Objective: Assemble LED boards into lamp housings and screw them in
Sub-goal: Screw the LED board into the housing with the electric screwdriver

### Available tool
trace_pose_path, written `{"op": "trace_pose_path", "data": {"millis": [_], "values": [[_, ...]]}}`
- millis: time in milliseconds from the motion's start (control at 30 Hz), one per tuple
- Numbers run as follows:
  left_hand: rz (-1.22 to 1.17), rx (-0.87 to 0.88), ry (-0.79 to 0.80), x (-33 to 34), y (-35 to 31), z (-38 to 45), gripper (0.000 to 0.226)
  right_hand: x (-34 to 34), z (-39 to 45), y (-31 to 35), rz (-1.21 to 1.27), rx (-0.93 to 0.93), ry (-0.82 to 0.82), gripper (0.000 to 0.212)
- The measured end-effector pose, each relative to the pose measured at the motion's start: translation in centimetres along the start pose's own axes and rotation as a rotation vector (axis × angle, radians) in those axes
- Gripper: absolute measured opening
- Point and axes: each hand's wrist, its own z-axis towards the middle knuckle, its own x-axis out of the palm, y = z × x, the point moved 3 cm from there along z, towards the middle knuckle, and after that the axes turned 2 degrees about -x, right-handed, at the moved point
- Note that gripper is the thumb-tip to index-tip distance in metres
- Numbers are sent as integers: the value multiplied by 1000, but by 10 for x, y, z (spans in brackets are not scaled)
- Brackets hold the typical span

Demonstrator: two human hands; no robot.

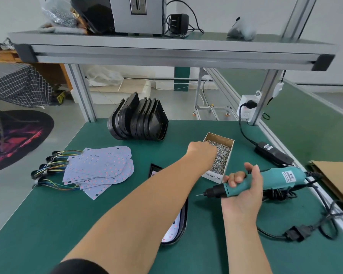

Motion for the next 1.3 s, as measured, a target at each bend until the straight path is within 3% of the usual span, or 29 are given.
{"op": "trace_pose_path", "data": {"millis": [600, 1100, 1300], "values": [[8, 55, -47, 5, -1, 2, 22, -3, -1, -5, -43, -9, 23, 17], [-25, 7, 28, 6, -4, 6, 21, 1, -2, -5, -48, -13, 4, 20], [-244, -13, -5, 10, 5, 2, 8, 1, -3, -5, -48, -7, 15, 19]]}}
